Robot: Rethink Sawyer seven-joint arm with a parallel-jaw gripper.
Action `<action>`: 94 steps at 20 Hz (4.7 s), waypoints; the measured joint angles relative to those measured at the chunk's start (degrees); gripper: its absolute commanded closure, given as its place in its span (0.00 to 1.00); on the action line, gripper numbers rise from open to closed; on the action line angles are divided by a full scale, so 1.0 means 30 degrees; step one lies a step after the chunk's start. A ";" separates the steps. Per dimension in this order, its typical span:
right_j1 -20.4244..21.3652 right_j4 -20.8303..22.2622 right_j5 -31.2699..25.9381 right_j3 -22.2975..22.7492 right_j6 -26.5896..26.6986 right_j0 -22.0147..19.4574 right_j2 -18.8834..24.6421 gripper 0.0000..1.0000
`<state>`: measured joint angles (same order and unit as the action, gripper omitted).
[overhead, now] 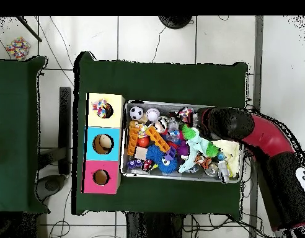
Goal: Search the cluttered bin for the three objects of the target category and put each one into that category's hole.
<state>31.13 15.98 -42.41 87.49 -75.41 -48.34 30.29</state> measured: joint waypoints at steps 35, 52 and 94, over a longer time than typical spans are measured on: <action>-0.0192 -0.2226 0.6268 0.4327 -0.0004 0.2580 0.2655 1.00; 0.0466 -0.4900 0.6252 0.3802 -0.0016 0.5907 0.0438 1.00; 0.3917 -0.8497 0.2353 0.1757 -0.0016 0.9609 -0.5277 1.00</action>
<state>42.88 -9.51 -35.35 92.76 -75.46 -19.51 14.46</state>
